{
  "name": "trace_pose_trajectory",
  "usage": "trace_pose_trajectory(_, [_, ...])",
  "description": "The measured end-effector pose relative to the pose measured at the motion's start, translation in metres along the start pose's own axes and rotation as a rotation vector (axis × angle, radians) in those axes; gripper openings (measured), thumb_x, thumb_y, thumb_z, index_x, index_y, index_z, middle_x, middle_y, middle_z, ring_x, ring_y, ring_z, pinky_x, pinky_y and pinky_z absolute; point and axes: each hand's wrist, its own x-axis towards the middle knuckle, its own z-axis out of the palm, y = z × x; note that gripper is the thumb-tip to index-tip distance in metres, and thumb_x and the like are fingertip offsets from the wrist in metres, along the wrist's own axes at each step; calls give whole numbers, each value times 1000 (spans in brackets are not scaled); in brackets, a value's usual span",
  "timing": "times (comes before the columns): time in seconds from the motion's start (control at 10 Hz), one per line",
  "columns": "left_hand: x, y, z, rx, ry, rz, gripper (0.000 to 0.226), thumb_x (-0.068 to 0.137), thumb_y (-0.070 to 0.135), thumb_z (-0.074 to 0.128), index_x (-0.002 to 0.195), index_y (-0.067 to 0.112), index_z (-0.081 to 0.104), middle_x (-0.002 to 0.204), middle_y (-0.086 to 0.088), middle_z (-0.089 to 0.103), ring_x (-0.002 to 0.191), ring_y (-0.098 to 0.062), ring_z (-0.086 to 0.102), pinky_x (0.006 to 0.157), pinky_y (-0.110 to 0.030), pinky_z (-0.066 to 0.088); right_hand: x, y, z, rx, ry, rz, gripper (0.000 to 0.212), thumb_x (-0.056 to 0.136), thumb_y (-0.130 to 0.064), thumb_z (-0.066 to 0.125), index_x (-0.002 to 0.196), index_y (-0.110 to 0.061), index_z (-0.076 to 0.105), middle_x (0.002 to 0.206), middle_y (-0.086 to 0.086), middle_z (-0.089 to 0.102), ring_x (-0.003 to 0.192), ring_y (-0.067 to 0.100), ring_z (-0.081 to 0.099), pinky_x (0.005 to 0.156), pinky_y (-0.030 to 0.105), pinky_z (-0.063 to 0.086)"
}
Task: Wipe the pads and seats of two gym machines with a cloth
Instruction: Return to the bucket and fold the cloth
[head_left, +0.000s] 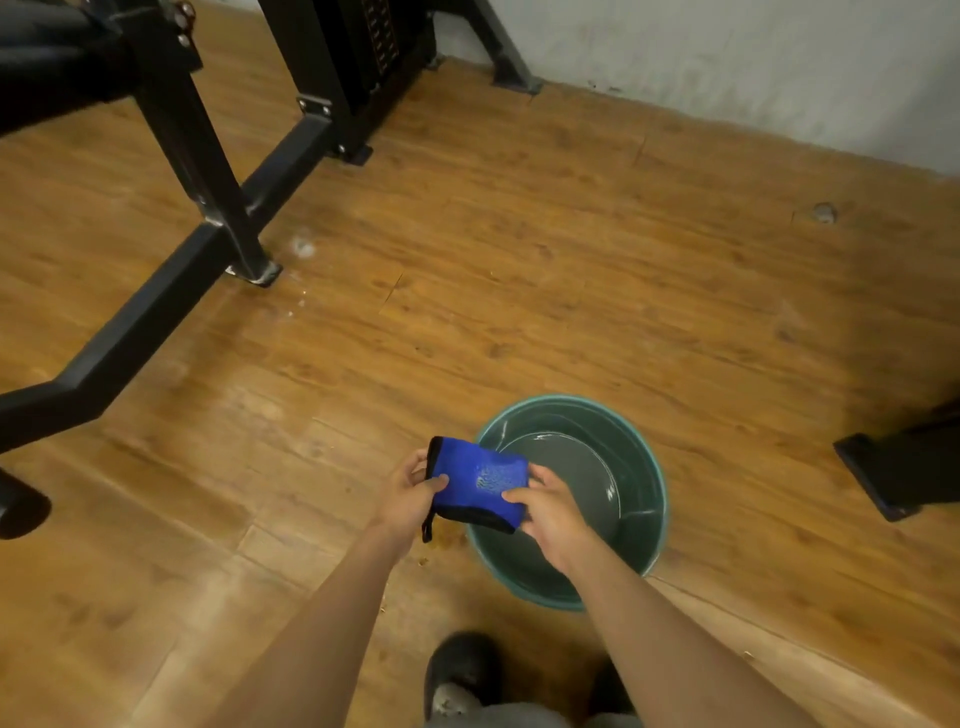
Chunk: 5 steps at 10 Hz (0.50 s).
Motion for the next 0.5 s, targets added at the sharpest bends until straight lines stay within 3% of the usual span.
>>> trace_pose_trajectory(0.1, [17,-17,-2,-73,36,-31,25,94,-1,52,100,23,56,99,-10,68,91,-22,64,82,-35,52,16,8,0,-18,-25,30,47,87,6,60,129,-12,49,112,7,66,91,19,68,65,29,57])
trace_pose_trajectory(0.3, [32,-29,1,-45,91,-41,21,96,2,49,108,18,56,106,-17,67,90,-23,64,84,-37,51,27,16,5,-56,-61,32,51,87,4,62,131,-17,47,112,7,65,93,18,68,62,28,57])
trace_pose_trajectory(0.4, [30,-28,4,-4,45,-44,33,97,6,50,127,19,49,114,-16,64,94,-23,63,75,-30,51,25,14,6,-140,-56,6,55,87,0,63,136,-16,44,116,5,62,94,17,66,64,26,56])
trace_pose_trajectory(0.5, [27,-25,10,97,20,25,51,97,10,54,144,19,38,137,-13,52,119,-26,55,95,-37,49,20,8,7,-221,-36,-57,61,90,-5,62,143,-18,37,134,3,50,107,15,57,71,23,53])
